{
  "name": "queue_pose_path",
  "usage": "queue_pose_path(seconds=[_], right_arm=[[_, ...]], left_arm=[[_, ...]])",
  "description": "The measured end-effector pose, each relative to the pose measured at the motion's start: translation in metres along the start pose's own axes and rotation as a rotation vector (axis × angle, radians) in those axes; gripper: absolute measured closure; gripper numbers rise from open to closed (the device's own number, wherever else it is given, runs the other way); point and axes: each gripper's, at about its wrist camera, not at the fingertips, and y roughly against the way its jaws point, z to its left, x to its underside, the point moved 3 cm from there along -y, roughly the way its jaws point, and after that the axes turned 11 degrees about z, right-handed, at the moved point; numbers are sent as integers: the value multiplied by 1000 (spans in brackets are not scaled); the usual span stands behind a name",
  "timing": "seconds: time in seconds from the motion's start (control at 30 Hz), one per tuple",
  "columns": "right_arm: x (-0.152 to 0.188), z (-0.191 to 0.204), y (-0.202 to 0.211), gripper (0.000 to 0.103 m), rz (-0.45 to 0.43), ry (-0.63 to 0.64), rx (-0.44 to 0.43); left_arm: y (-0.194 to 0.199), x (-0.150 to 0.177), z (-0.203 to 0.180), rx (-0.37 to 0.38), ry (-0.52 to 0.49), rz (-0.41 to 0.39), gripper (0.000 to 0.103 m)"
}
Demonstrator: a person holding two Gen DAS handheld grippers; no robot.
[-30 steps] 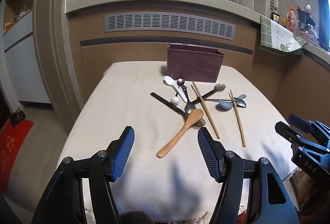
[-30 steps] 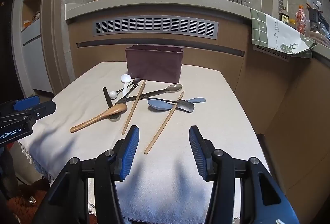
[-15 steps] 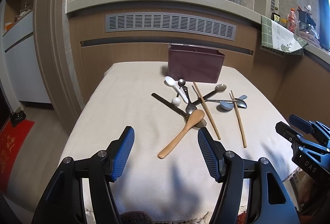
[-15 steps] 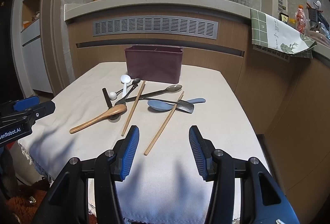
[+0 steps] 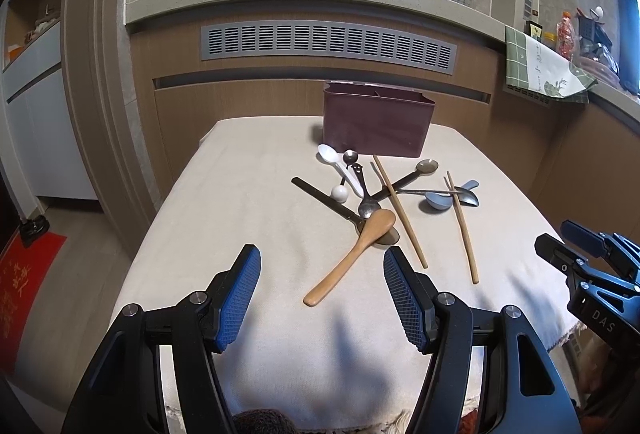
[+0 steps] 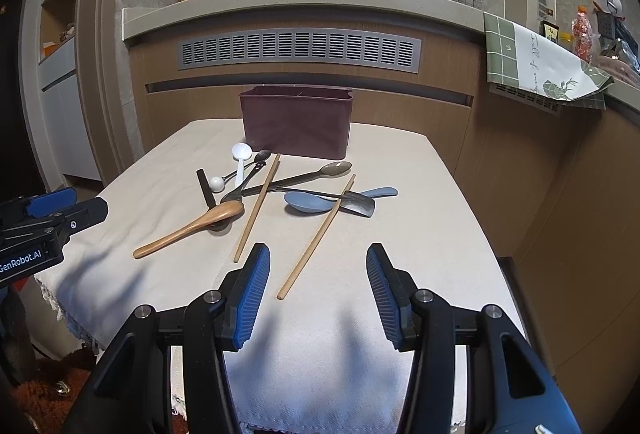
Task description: Organize utensils
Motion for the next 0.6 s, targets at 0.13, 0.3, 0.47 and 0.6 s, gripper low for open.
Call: queue_pose_path(seconds=[0.13, 0.3, 0.47, 0.6], right_arm=[[0, 0, 0, 56, 0, 0, 1], [1, -1, -1, 56, 3, -2, -2], [1, -3, -3, 57, 8, -3, 2], [-5, -10, -9, 57, 4, 7, 40]], left_arm=[[-3, 0, -1, 8, 2, -7, 39], [-6, 2, 0, 13, 7, 26, 39], [-12, -3, -2, 59, -20, 30, 39], [-38, -17, -9, 111, -97, 81, 38]])
